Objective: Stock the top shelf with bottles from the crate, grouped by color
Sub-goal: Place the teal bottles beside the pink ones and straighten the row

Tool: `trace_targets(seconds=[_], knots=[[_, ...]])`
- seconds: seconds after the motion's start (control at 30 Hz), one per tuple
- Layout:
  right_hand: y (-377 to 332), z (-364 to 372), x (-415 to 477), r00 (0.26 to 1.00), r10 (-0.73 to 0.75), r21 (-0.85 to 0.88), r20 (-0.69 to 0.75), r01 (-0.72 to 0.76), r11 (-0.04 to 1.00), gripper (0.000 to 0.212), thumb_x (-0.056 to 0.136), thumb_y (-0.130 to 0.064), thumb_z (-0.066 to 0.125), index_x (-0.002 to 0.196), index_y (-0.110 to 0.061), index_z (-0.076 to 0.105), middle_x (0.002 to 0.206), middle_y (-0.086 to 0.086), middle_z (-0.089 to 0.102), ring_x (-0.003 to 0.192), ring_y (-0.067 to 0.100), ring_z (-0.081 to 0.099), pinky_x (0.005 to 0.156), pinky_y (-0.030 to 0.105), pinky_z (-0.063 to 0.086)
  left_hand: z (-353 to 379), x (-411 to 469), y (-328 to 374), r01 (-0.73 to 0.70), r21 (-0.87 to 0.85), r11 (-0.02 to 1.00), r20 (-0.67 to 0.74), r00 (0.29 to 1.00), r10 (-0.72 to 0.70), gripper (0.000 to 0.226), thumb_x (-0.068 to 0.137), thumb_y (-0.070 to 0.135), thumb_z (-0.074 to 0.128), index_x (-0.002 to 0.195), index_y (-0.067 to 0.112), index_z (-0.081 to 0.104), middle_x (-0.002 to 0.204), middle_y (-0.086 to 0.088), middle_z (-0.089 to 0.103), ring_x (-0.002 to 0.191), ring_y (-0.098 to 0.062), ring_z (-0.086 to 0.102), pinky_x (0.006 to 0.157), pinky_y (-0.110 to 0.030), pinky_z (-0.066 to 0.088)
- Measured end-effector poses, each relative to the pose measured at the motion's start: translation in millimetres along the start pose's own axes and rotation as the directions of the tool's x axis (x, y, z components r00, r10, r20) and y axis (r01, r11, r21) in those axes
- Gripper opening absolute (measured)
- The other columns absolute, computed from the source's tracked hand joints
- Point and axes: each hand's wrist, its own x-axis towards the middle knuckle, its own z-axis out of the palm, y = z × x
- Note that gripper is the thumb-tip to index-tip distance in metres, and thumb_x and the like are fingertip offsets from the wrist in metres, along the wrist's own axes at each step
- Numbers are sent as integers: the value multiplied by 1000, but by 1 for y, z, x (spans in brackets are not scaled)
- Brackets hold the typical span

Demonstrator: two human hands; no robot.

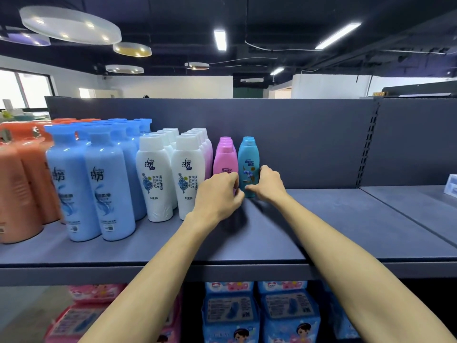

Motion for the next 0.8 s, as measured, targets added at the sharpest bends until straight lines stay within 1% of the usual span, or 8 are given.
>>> trace_targets(seconds=[0.17,0.23,0.33,0.43,0.5,0.63,0.7,0.8], knots=[[-5,-1,-7,999,33,-10,11,-33,999,48,81,-23,76,116,-4,50,120,15,61,106,34,61,90,44,53,-5,-6,1,12,-8,1000,11,1000,-12,11,81,30,54,79,19,54,79,4,63,78,-24,58,64,-35,47],[-9,-4,-12,998,55,-33,20,-54,998,49,81,-24,75,116,-3,49,120,15,60,105,35,61,87,42,53,-8,-7,1,12,-8,1000,7,1000,-12,11,81,30,54,78,20,53,79,4,63,77,-24,58,62,-32,45],[-12,-14,-24,997,63,-46,37,-61,997,45,79,-24,73,111,-6,46,113,13,59,97,33,63,73,38,53,-16,-8,4,14,-14,1000,-1,1000,-14,12,81,30,55,76,20,52,78,4,63,75,-25,58,60,-32,43],[-14,-29,-37,999,26,-82,36,-23,996,42,79,-26,72,104,-10,43,105,9,57,85,28,58,56,30,41,-25,-9,11,16,-29,999,-3,1000,-16,12,81,31,55,77,20,51,80,4,63,77,-26,58,63,-34,47],[-15,-39,-48,1000,-21,-106,20,23,994,42,79,-30,72,105,-13,44,101,6,56,83,25,57,51,28,36,-30,-12,18,6,-45,999,-3,1000,-7,12,81,31,55,78,20,52,80,4,64,78,-25,59,66,-36,49],[-8,-57,-74,993,-118,-209,-11,113,971,43,80,-37,71,112,-16,51,107,4,59,94,25,57,68,32,45,-33,-24,37,-1,-65,998,3,1000,1,13,82,34,56,82,21,55,82,5,64,79,-26,59,68,-36,50],[-2,-67,-85,992,-123,-229,-10,118,966,42,80,-38,70,111,-17,51,107,4,60,96,24,57,73,35,48,-32,-31,48,-4,-68,998,18,1000,5,13,82,34,56,83,21,56,87,3,66,82,-27,59,70,-36,50],[5,-83,-98,993,-117,-239,-12,111,965,42,81,-39,69,113,-18,51,110,4,61,99,24,57,80,39,52,-32,-39,64,-23,-74,997,26,999,25,13,83,33,56,86,20,57,89,3,66,84,-26,59,67,-34,46]])
